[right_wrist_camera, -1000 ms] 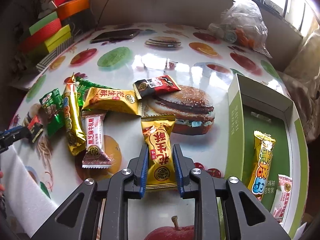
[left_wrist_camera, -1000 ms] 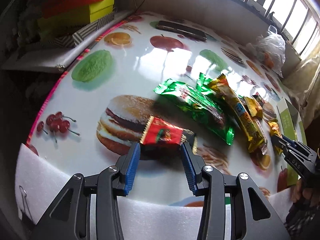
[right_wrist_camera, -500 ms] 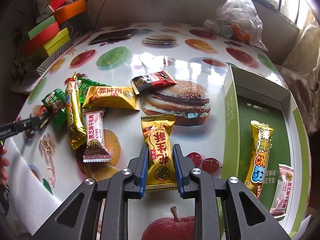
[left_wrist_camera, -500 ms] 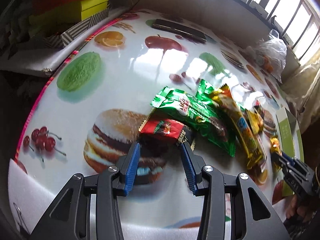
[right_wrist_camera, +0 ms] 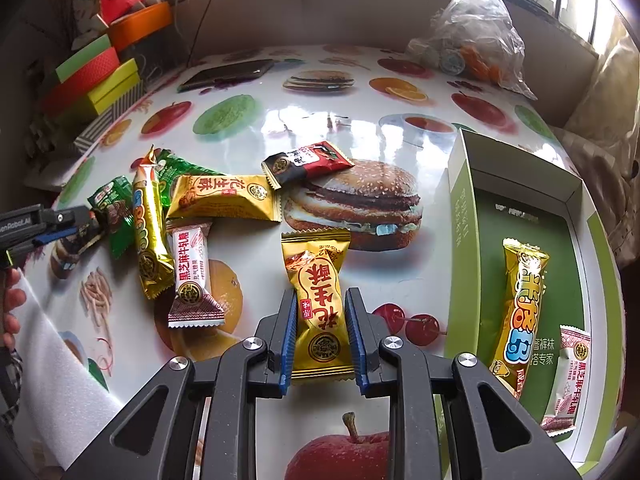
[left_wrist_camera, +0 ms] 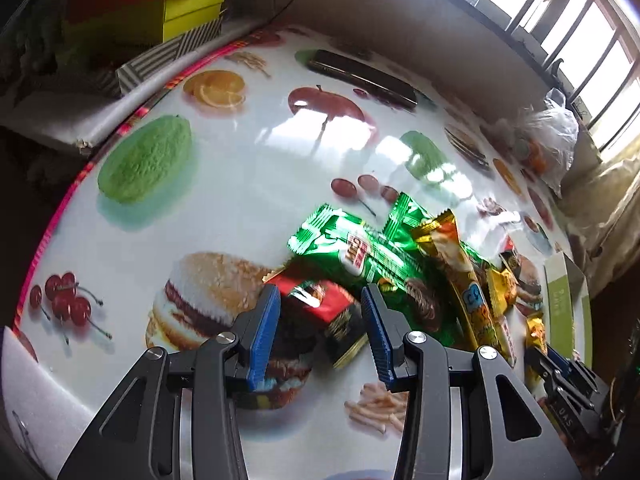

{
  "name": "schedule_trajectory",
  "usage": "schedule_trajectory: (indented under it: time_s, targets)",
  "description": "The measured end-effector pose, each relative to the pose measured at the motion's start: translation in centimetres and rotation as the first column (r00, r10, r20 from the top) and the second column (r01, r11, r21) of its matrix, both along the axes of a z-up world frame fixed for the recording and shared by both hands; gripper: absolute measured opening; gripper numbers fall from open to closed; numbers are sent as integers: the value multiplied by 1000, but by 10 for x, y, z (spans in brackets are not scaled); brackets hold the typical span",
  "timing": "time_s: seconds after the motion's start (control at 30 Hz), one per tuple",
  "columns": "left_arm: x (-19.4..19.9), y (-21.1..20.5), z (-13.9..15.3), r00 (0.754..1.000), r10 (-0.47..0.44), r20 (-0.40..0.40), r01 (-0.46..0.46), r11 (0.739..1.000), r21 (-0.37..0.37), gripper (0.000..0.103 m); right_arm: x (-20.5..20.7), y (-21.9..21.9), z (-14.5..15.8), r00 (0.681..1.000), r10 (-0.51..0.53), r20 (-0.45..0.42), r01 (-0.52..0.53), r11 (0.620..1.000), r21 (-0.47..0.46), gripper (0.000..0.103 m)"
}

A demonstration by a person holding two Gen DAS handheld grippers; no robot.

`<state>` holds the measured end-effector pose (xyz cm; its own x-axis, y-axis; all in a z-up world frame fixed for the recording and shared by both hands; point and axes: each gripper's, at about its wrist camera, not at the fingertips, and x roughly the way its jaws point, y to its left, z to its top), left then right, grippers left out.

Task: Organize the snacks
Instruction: 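Grasp the yellow peanut candy with the right gripper while the left grasps the red pack, then carry the yellow candy and red pack over the green box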

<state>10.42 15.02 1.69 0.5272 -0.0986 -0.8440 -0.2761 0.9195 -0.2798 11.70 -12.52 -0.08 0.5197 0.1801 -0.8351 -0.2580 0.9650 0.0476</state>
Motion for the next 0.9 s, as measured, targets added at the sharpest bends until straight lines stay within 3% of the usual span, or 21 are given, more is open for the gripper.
schedule_trajectory:
  time_s: [0.1,0.47,0.67,0.7,0.73,0.9]
  targets:
    - [10,-1,-4,1000,14,-24,-13,1000,17,43,0,0,0,1000,-2,1,2,1000,-1,23]
    - [8,-17,-6,997,-27,-72,44,970,238,43,0,-1,-1,1000,-5,0,5,1000,6,23]
    - [5,-16,-5,997,-26,-73,44,964,263,43,0,-2,-1,1000,-8,-1,8,1000,8,23]
    - [4,-17,-5,997,-27,-71,46,962,269,41,1,-2,0,1000,-8,-1,8,1000,8,23]
    - [3,-16,-4,997,-26,-68,43,962,269,32,1,-2,0,1000,-10,-1,10,1000,7,23]
    - [3,-15,-3,998,-26,-64,43,962,269,27,1,-4,2,1000,-20,2,20,1000,11,23]
